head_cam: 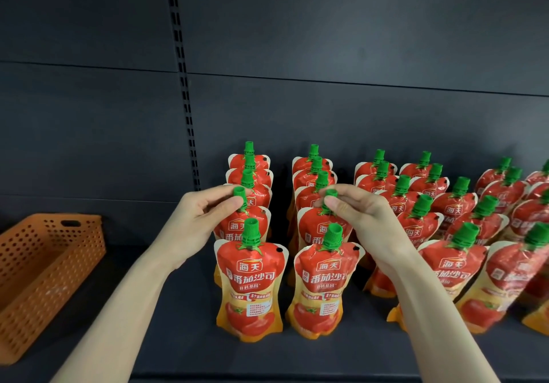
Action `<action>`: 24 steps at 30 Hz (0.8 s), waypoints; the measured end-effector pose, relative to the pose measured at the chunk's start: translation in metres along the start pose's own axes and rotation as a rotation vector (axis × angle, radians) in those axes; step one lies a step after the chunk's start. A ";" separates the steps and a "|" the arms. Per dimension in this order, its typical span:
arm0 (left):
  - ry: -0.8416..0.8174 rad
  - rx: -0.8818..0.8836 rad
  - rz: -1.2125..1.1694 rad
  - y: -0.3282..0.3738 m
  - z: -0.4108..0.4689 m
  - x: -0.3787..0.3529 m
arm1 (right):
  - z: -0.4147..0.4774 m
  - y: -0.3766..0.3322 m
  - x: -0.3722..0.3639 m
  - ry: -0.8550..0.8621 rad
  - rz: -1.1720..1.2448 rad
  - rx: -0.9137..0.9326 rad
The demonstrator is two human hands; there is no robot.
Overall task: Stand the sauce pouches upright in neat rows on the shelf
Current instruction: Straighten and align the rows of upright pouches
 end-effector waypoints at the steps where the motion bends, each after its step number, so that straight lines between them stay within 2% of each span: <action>1: -0.001 -0.003 -0.004 0.000 0.000 0.000 | 0.000 0.000 0.000 -0.002 -0.002 -0.002; 11: 0.020 -0.026 0.026 0.006 -0.006 -0.003 | -0.004 -0.007 0.002 0.030 -0.047 -0.007; 17: 0.205 -0.257 0.173 0.035 -0.027 0.007 | -0.029 -0.022 0.026 0.226 -0.103 0.062; 20: 0.233 -0.321 0.139 0.042 -0.049 0.003 | -0.047 -0.029 0.030 0.245 -0.039 0.094; 24: 0.231 -0.256 0.008 0.021 -0.075 -0.011 | -0.069 -0.021 0.016 0.169 0.055 0.079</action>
Point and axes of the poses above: each hand's wrist, its own z-axis towards the middle knuckle, its own x-axis out of the back of the hand, y = z × x, the point moved 9 cm from there along z, towards the middle knuckle, and after that the axes turned 14 degrees about -z, right-handed, at the moved point
